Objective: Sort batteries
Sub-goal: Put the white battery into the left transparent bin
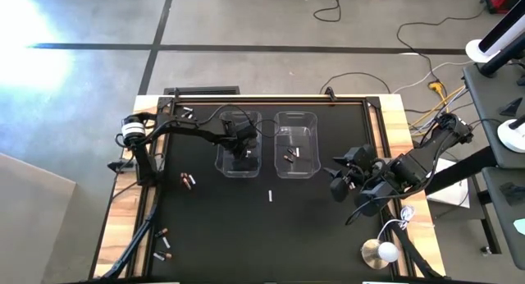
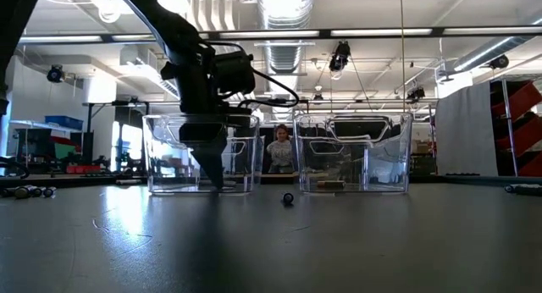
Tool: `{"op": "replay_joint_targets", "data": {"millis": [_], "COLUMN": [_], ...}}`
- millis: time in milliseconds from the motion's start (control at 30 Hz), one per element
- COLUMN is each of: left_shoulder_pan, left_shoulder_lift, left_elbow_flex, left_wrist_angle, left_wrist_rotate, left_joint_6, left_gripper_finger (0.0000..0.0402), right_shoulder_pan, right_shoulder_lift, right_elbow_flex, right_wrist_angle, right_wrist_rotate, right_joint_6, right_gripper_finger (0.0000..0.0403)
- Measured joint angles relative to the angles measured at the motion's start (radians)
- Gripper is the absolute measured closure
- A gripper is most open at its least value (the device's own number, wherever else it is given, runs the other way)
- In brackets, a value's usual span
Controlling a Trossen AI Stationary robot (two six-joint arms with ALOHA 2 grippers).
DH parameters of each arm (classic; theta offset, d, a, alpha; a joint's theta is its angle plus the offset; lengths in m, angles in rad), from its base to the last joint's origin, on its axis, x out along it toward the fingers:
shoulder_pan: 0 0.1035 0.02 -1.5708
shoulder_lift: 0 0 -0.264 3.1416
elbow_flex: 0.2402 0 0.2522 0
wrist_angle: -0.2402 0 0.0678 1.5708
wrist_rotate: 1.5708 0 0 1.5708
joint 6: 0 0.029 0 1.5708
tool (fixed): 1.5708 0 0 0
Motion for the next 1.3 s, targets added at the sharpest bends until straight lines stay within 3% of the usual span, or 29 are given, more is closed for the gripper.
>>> {"op": "replay_joint_targets", "data": {"millis": [567, 867, 1067, 1300], "left_shoulder_pan": [0.002, -0.008, -0.014, -0.095], "left_shoulder_lift": [-0.023, -0.079, -0.093, -0.104], "left_elbow_flex": [0.013, 0.207, 0.384, 0.571], "left_wrist_angle": [-0.036, -0.163, -0.318, -0.519], "left_wrist_rotate": [-0.004, -0.002, 0.056, 0.049], "left_joint_6": [-0.058, -0.121, -0.269, -0.611], "left_gripper_finger": [0.0317, 0.0236, 0.0203, 0.0198], "right_shoulder_pan": [-0.006, -0.011, -0.011, -0.011], "right_shoulder_lift": [0.0, 0.0, 0.0, 0.009], "right_elbow_flex": [0.0, -0.005, -0.017, -0.018], "right_wrist_angle": [-0.008, -0.013, -0.035, -0.06], "right_wrist_rotate": [-0.034, -0.017, -0.017, -0.015], "right_joint_6": [0.052, 0.048, 0.048, -0.029], "right_gripper_finger": [0.0184, 0.0184, 0.0184, 0.0184]}}
